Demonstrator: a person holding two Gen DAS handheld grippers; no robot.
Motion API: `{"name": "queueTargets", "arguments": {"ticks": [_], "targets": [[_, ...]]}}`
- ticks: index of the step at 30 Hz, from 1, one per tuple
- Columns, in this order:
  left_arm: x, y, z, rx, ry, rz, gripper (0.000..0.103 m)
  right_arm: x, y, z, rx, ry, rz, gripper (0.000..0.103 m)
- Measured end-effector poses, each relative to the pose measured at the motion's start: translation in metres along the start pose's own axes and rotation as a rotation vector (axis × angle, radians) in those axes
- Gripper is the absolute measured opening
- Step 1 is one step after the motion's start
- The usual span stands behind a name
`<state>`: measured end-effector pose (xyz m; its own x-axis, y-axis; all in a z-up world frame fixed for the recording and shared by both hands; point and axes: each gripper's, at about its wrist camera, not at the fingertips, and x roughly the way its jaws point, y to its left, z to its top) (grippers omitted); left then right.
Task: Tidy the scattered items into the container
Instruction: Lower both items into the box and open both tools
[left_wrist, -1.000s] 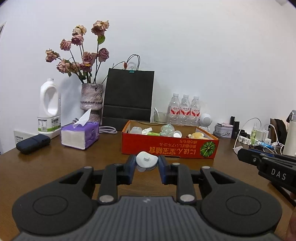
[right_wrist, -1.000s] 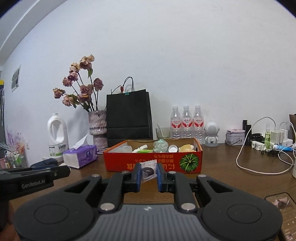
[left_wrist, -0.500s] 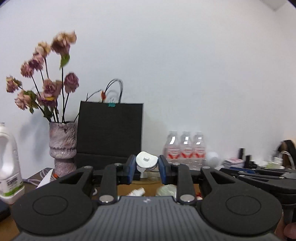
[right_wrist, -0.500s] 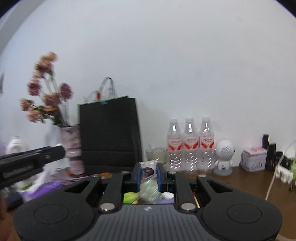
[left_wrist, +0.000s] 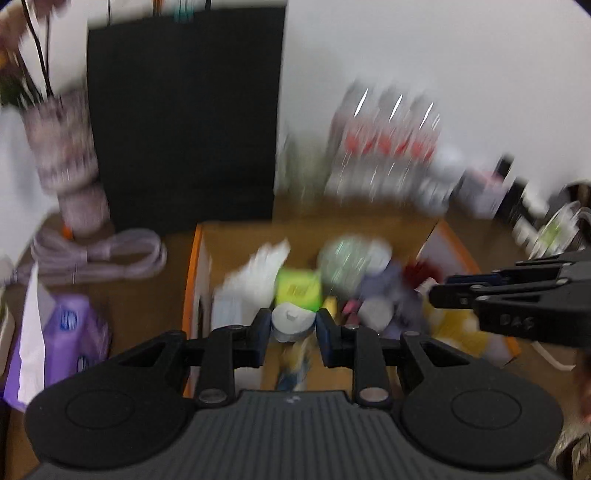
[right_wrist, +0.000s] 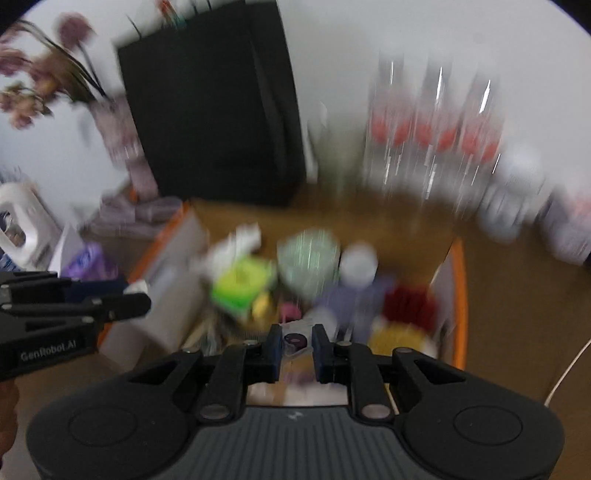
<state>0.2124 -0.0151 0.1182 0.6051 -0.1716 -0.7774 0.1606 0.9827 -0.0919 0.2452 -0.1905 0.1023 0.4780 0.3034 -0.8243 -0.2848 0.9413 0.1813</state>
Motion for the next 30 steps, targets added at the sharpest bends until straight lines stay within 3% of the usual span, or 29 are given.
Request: {"name": "queueTargets", "arguments": {"ticks": [2, 4, 9, 13, 16, 19, 21, 25, 27, 30], "targets": [[0.020, 0.010, 0.005, -0.067, 0.100, -0.021, 0.027, 0.023, -0.006, 0.002, 0.056, 0.100, 0.016, 0.016], [0.037, 0.010, 0.006, -0.070, 0.159, -0.016, 0.027, 0.043, -0.008, 0.001, 0.108, 0.162, 0.038, 0.016], [0.067, 0.005, 0.010, -0.072, 0.248, 0.000, 0.027, 0.078, 0.000, -0.003, 0.131, 0.223, -0.011, 0.016], [0.077, -0.001, 0.007, -0.050, 0.318, 0.010, 0.028, 0.088, 0.004, -0.007, 0.152, 0.249, -0.023, 0.024], [0.065, 0.001, 0.013, -0.045, 0.312, 0.012, 0.036, 0.077, 0.004, -0.002, 0.159, 0.237, -0.006, 0.034], [0.043, 0.002, 0.027, -0.052, 0.309, -0.018, 0.054, 0.051, 0.003, 0.009, 0.169, 0.201, -0.004, 0.046], [0.024, -0.002, 0.039, -0.038, 0.296, -0.012, 0.061, 0.030, 0.004, 0.018, 0.159, 0.169, -0.028, 0.061], [-0.015, -0.008, 0.057, -0.046, 0.249, 0.022, 0.066, -0.014, 0.004, 0.032, 0.146, 0.113, -0.066, 0.066], [-0.028, -0.012, 0.057, -0.040, 0.207, 0.047, 0.074, -0.031, 0.010, 0.030, 0.123, 0.084, -0.078, 0.073], [-0.052, -0.031, 0.040, 0.045, 0.061, 0.172, 0.085, -0.047, 0.011, 0.024, 0.094, 0.021, -0.088, 0.074]]}}
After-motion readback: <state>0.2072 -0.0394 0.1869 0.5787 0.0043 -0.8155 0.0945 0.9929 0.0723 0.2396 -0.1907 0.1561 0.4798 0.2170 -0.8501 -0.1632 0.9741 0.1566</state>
